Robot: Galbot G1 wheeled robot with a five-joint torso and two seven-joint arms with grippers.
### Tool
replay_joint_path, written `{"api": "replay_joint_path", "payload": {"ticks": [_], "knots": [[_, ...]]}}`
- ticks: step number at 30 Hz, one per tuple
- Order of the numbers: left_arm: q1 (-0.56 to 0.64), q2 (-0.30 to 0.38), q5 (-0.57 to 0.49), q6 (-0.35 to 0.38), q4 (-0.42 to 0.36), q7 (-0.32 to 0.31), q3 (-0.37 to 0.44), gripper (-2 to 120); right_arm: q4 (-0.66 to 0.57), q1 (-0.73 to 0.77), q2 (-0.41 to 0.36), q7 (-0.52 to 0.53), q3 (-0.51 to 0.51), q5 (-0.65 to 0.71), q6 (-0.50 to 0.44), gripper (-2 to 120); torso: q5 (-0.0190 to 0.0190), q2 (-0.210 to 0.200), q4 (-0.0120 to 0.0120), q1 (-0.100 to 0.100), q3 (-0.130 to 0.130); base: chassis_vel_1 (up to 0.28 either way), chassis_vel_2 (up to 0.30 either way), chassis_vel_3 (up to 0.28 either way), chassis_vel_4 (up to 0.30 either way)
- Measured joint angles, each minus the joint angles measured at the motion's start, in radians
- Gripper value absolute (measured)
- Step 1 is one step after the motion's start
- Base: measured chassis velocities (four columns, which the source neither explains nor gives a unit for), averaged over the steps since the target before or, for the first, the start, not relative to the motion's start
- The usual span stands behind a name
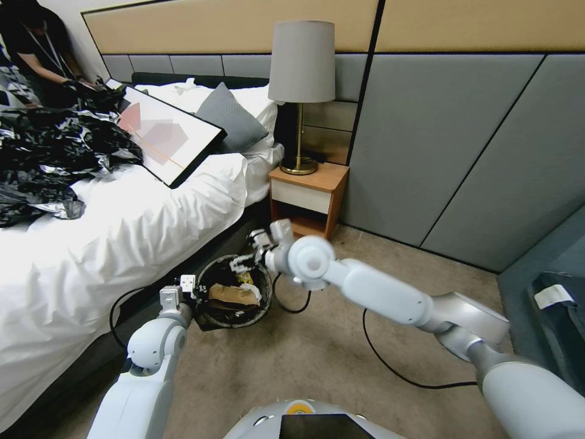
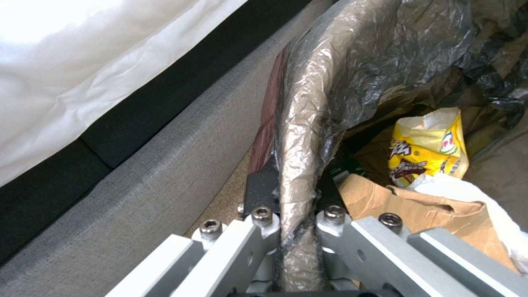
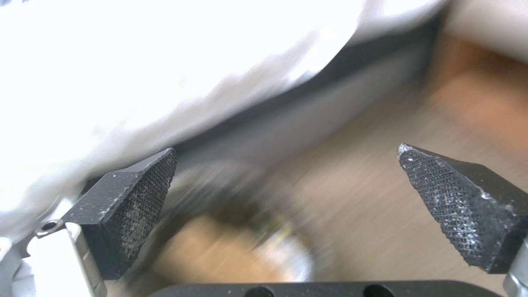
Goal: Pick up the trash bin, then pick up the garbage from the floor and place it into the trash bin.
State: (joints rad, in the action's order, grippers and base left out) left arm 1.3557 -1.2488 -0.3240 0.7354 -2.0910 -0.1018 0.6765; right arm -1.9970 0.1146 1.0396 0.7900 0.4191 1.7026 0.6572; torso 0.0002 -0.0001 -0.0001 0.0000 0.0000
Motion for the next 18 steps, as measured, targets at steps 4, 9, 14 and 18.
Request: {"api": "replay_joint_path", "payload": {"ticks": [4,9,14,18], "knots": [[-0.001,0.001,0.000,0.000,0.000,0.000,0.000,0,0.021,-0.001,-0.062,-0.089,-0.068,-0.144,-0.005,100,0.0000,0.000,-0.0001,0.000,0.000,0.000,0.000,0.000,0.000],[-0.002,0.006,-0.001,0.000,-0.003,0.000,0.002,0,0.087,0.054,-0.131,-0.165,-0.176,-0.295,-0.011,100,0.0001,0.000,0.0000,0.000,0.000,0.000,0.000,0.000,0.000],[-0.001,0.008,-0.002,0.000,-0.005,-0.001,0.003,0,0.179,0.195,-0.185,-0.271,-0.285,-0.505,-0.034,100,0.0001,0.000,-0.0003,0.000,0.000,0.000,0.000,0.000,0.000],[0.002,0.014,-0.004,0.000,-0.008,-0.001,0.003,0,0.264,0.319,-0.195,-0.327,-0.345,-0.631,-0.066,100,0.0001,0.000,0.0001,0.000,0.000,0.000,0.000,0.000,0.000]]}}
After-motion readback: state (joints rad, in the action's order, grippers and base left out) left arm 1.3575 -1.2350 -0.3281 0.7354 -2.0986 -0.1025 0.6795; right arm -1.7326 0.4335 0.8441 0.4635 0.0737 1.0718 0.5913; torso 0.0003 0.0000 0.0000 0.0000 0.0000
